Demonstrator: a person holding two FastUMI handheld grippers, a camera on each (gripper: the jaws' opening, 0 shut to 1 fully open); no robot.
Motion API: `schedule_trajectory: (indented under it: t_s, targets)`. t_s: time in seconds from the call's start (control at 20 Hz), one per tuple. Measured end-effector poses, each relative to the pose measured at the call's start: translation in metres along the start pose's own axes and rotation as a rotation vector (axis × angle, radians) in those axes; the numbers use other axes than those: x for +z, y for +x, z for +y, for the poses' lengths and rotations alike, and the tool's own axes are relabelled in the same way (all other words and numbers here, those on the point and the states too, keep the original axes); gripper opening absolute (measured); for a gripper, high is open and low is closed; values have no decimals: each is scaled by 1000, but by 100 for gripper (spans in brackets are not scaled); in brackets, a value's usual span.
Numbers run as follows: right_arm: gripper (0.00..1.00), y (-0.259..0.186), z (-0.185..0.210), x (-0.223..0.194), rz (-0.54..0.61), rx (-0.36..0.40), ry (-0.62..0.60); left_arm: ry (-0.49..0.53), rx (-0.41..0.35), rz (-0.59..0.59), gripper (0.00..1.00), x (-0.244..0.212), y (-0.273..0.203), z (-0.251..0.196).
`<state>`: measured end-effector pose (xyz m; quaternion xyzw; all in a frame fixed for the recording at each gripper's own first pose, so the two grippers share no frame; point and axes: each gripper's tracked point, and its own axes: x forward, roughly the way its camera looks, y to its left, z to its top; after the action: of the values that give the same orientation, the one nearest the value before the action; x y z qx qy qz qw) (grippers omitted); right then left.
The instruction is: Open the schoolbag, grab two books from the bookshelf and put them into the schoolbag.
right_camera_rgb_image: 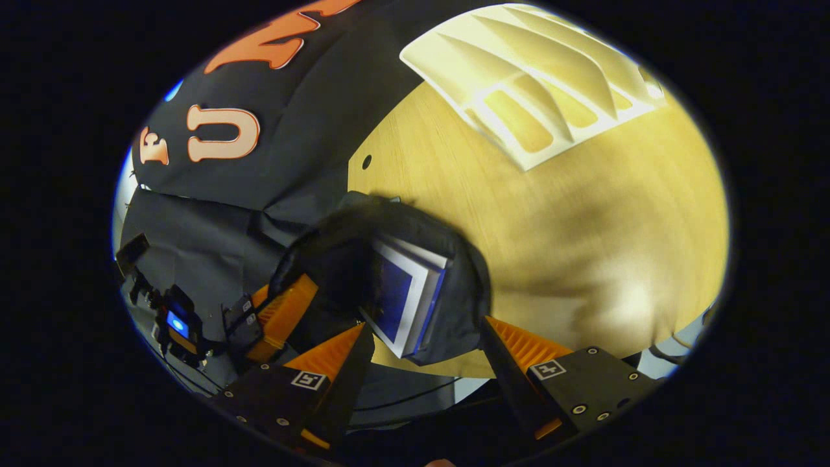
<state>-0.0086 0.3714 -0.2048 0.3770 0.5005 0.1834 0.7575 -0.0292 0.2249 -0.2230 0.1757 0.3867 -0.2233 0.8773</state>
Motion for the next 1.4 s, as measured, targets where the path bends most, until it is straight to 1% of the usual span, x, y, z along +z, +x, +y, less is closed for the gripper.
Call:
schedule_trajectory:
  t_s: [0.05,0.1,0.15,0.3,0.35,0.4,0.45,0.5,0.55,0.65,0.85,1.0,1.1,1.2,1.3,1.4]
  targets:
    - [97,-11,-7,8,-10,-5,-23,-7,20,12,12,-5,3,-5]
    - [98,-21,-14,15,-18,-13,-44,-22,29,19,19,-7,5,-12]
    - [98,-31,-20,22,-25,-17,-66,-38,44,23,22,-8,7,-17]
    - [97,-56,-35,39,-41,-23,-110,-80,78,62,62,-17,12,-33]
    - [97,-65,-40,44,-44,-24,-121,-100,85,65,59,-17,14,-41]
    - [97,-72,-43,49,-47,-23,-132,-126,86,60,75,-15,14,-50]
    - [97,-78,-46,55,-56,-20,-143,-150,87,48,82,-11,13,-57]
    - [98,-84,-46,62,-69,-11,-158,-167,96,32,84,-3,11,-64]
    - [97,-91,-48,70,-84,-11,-172,-181,107,13,98,7,5,-69]
    - [98,-109,-50,84,-127,-23,-221,-211,124,-47,100,33,-1,-83]
    - [97,-156,-48,120,-250,-50,-357,-257,151,-208,99,96,-26,-110]
    - [97,-196,-33,150,-371,-60,-457,-284,187,-335,99,146,-44,-117]
    - [97,-224,-23,168,-453,-66,-511,-320,205,-417,100,178,-60,-117]
    - [97,-249,-15,181,-545,-84,-564,-357,227,-504,99,205,-72,-116]
    - [97,-271,-8,192,-620,-102,-609,-386,248,-575,99,226,-86,-117]
    - [97,-285,0,201,-689,-115,-648,-392,278,-617,99,241,-97,-118]
